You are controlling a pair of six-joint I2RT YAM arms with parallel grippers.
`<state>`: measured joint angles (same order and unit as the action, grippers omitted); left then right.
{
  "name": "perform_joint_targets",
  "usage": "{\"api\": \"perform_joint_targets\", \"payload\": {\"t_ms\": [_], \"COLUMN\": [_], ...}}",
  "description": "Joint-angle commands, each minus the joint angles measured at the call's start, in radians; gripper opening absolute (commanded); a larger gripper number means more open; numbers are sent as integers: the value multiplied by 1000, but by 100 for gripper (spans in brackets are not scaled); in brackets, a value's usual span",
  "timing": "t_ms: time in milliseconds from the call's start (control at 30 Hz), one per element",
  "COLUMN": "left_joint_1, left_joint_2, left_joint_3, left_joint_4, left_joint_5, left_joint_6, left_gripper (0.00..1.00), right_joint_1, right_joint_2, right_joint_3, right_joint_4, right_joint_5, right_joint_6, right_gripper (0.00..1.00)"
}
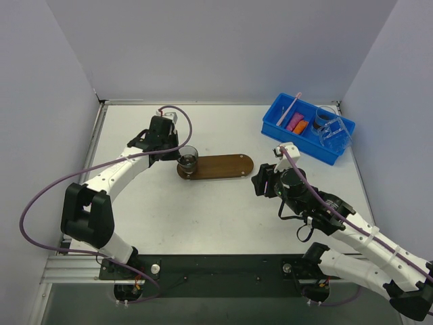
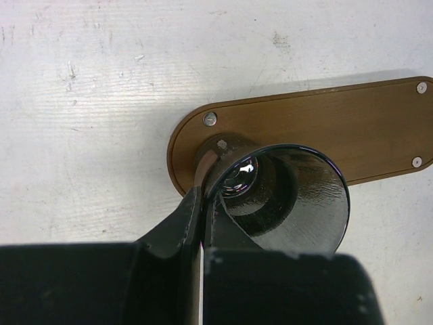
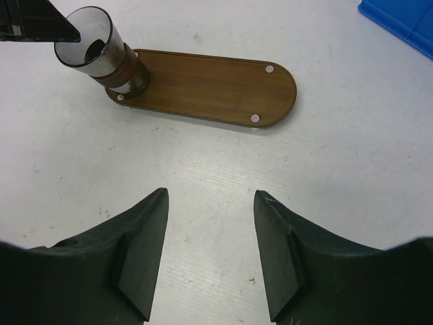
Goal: Prepare toiletry sets of a toothbrush and toothpaste on the tray
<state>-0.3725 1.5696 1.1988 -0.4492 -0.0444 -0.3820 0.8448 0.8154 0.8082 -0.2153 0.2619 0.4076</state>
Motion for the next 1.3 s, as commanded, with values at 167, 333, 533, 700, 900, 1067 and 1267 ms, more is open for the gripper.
{"api": "perform_joint_targets", "payload": {"t_ms": [167, 333, 533, 700, 900, 1067, 1267], "left_joint_1": [4, 4, 4, 4, 4, 4, 4], "left_joint_2": [3, 1, -5, -8, -36, -149, -272], "left_joint_3": [65, 65, 68, 67, 59, -1, -65], "left_joint_4": [76, 75, 69, 75, 86, 168, 227], "left_joint_5": [0, -2, 0, 0, -5, -2, -32], "left_joint_6": [5, 8, 12, 14, 22, 49, 83], "left_gripper": [0, 12, 40, 47, 50, 63, 68], "right_joint_1": [-1, -3, -1, -3, -3, -35, -240], "right_joint_2": [7, 4, 5, 7, -5, -2, 44], "right_joint_3": [32, 29, 31, 36, 43, 94, 186], "right_joint_4": [-10, -13, -16, -21, -33, -88, -154], "right_joint_5": [19, 30, 28, 20, 48, 111, -22], "right_joint_6": [-13, -12, -13, -24, -26, -65, -102], "right_gripper": [50, 52, 52, 52, 52, 57, 61]}}
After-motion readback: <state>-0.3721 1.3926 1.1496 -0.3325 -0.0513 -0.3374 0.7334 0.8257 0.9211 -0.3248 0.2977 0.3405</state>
